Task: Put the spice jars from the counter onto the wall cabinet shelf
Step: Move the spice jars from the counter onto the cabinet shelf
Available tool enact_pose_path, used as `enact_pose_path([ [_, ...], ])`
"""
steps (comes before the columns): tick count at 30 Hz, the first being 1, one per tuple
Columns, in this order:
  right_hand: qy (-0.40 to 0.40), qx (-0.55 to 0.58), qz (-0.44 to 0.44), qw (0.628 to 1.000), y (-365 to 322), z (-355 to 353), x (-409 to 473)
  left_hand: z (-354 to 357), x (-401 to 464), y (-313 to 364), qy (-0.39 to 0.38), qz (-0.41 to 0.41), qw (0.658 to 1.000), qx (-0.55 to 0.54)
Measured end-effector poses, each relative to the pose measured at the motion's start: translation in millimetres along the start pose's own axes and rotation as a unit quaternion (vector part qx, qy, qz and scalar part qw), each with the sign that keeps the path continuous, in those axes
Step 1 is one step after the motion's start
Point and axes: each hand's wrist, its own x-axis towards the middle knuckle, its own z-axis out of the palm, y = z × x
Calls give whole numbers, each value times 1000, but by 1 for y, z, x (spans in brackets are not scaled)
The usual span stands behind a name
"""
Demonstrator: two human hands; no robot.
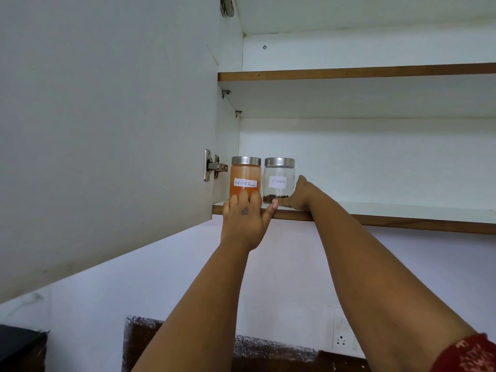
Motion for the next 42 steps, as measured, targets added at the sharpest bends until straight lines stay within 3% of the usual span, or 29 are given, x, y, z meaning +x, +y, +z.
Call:
enact_pose_path([
  [6, 94, -44, 35, 994, 4, 4, -18, 0, 0, 0, 19, 2, 1000, -1],
  [11, 128, -117, 49, 984, 14, 8, -45, -8, 1, 4, -31, -8, 999, -14],
  [15, 206, -168, -28, 964, 31, 21, -84, -14, -23, -8, -79, 46, 995, 25],
  [18, 237, -122, -108, 958, 51, 38, -123, -23, -67, -5, -59, 10, 997, -54],
  [20, 216, -94, -95, 967, 70, 64, -159, -32, -112, 14, -58, -56, 987, -139],
  [23, 204, -15, 11, 979, 111, 120, -223, -33, -201, 38, -100, -67, 975, -186],
  [27, 113, 8, 164, 980, 175, 188, -323, -25, -341, 50, -251, -65, 948, -186],
  [32, 29, 16, 240, 970, 230, 241, -450, -41, -473, 46, -375, -126, 888, -234],
  [37, 28, 23, 202, 979, 221, 286, -542, -62, -531, 31, -404, -240, 845, -253],
  [42, -101, 91, 94, 986, 180, 323, -569, -74, -548, 39, -409, -282, 831, -248],
])
